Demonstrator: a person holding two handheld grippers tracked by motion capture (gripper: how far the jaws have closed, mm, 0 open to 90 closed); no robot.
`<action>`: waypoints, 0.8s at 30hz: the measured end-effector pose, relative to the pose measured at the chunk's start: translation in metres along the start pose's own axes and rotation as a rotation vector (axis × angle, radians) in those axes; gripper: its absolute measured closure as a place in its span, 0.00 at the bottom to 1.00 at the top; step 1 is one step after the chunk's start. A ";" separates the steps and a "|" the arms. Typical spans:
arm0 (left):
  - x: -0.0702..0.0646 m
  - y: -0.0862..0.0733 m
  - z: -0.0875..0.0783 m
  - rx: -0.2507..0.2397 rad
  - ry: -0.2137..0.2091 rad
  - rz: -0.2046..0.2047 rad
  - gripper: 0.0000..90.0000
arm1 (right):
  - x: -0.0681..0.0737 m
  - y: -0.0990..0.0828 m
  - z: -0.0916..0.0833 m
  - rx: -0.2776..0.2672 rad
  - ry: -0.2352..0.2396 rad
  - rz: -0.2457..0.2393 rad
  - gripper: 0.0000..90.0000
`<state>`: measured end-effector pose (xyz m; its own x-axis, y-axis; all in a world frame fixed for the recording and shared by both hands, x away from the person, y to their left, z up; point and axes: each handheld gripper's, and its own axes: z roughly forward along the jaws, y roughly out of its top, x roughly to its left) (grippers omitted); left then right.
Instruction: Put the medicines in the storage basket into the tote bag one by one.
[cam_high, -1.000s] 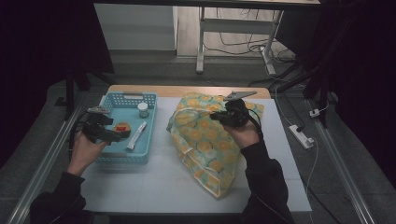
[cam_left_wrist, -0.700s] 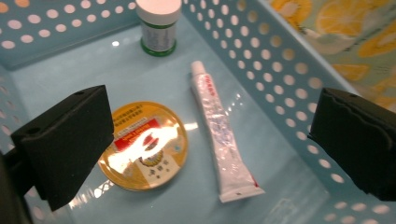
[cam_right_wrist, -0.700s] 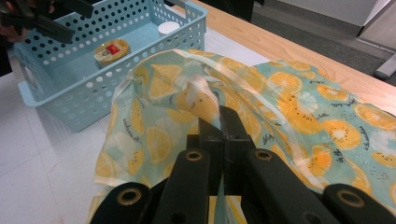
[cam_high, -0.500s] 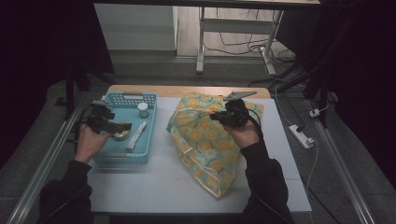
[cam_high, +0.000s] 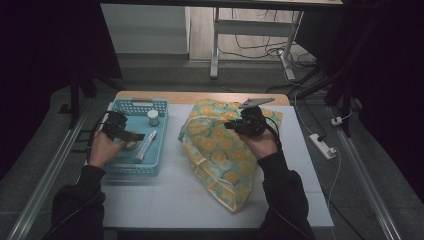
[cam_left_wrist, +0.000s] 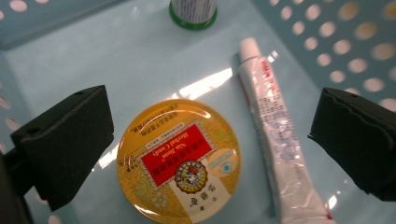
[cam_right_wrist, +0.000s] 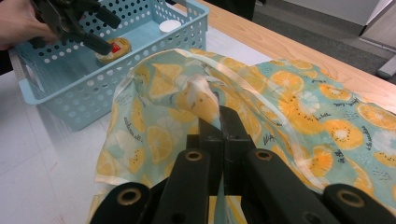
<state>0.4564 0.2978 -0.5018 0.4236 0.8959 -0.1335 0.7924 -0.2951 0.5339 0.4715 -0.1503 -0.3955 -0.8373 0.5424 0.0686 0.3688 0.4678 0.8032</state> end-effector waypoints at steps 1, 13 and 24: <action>0.000 0.000 0.002 0.011 0.002 -0.006 0.00 | 0.000 0.000 0.000 -0.002 0.001 0.001 1.00; 0.001 0.005 0.015 0.138 0.074 -0.069 0.01 | 0.000 0.000 -0.001 0.000 0.002 0.000 1.00; -0.002 0.005 0.021 0.248 0.145 -0.069 0.22 | -0.001 0.000 -0.003 -0.006 0.000 -0.003 1.00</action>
<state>0.4684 0.2877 -0.5168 0.3120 0.9495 -0.0317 0.9077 -0.2881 0.3050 0.4711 -0.1527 -0.3942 -0.8384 0.5410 0.0662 0.3641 0.4655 0.8067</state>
